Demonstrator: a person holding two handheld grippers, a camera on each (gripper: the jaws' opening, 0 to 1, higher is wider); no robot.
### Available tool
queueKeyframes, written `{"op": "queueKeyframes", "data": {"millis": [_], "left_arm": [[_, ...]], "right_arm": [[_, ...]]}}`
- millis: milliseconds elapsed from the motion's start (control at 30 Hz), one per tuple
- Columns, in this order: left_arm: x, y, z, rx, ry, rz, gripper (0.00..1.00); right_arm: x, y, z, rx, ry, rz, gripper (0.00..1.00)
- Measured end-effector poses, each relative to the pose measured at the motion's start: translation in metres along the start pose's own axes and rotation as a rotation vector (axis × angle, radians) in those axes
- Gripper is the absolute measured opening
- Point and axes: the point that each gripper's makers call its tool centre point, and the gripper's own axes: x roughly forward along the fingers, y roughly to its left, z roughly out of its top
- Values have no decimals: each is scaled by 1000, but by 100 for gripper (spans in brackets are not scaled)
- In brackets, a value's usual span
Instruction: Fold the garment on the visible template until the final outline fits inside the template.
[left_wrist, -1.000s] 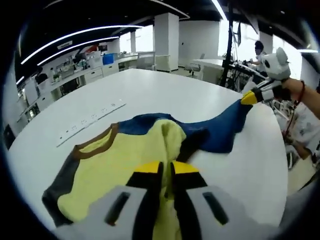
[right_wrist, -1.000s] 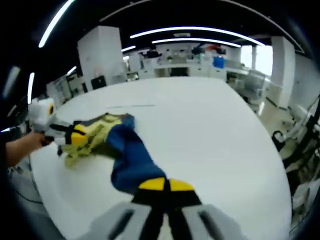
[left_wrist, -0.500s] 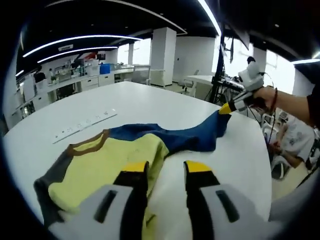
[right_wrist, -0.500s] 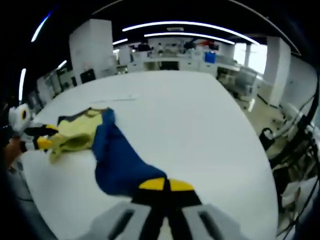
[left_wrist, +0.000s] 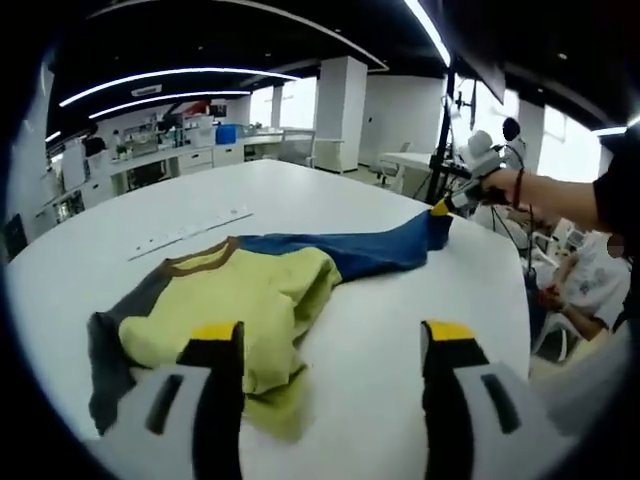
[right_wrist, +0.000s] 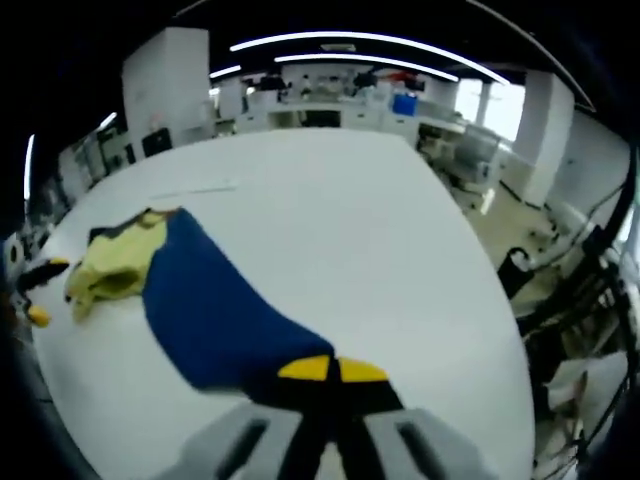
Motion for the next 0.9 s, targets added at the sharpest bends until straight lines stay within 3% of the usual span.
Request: {"op": "queueKeyframes", "data": {"millis": [133, 333, 633, 800, 900], "left_arm": [[-6, 3, -8, -8, 21, 29, 90], [-16, 5, -14, -56, 27, 53, 97], [-27, 11, -24, -92, 36, 82, 99], [-33, 16, -32, -104, 50, 106, 99], [-36, 20, -35, -117, 58, 122, 99]], "right_arm": [[3, -3, -2, -10, 13, -15, 0], [20, -16, -4, -48, 44, -43, 0], [29, -23, -8, -79, 73, -80, 0], [29, -27, -10, -40, 78, -81, 0], [29, -28, -6, 14, 47, -89, 2]]}}
